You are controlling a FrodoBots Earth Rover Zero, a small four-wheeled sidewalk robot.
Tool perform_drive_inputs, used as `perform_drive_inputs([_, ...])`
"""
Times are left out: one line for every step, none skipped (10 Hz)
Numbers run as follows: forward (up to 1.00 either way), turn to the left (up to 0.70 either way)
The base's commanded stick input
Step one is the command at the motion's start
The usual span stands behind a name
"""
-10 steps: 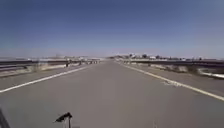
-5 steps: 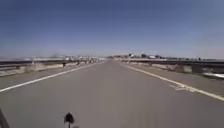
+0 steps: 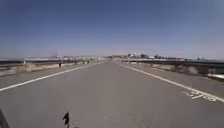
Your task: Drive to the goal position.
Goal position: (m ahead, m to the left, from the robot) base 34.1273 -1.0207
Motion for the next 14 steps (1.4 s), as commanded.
perform_drive_inputs([1.0, 0.0])
perform_drive_inputs([1.0, 0.0])
perform_drive_inputs([1.0, 0.0])
perform_drive_inputs([1.0, 0.0])
perform_drive_inputs([1.0, 0.0])
perform_drive_inputs([1.0, 0.0])
perform_drive_inputs([1.0, 0.0])
perform_drive_inputs([1.0, 0.0])
perform_drive_inputs([1.0, 0.0])
perform_drive_inputs([1.0, 0.0])
perform_drive_inputs([1.0, 0.0])
perform_drive_inputs([1.0, 0.0])
perform_drive_inputs([1.0, 0.0])
perform_drive_inputs([1.0, 0.0])
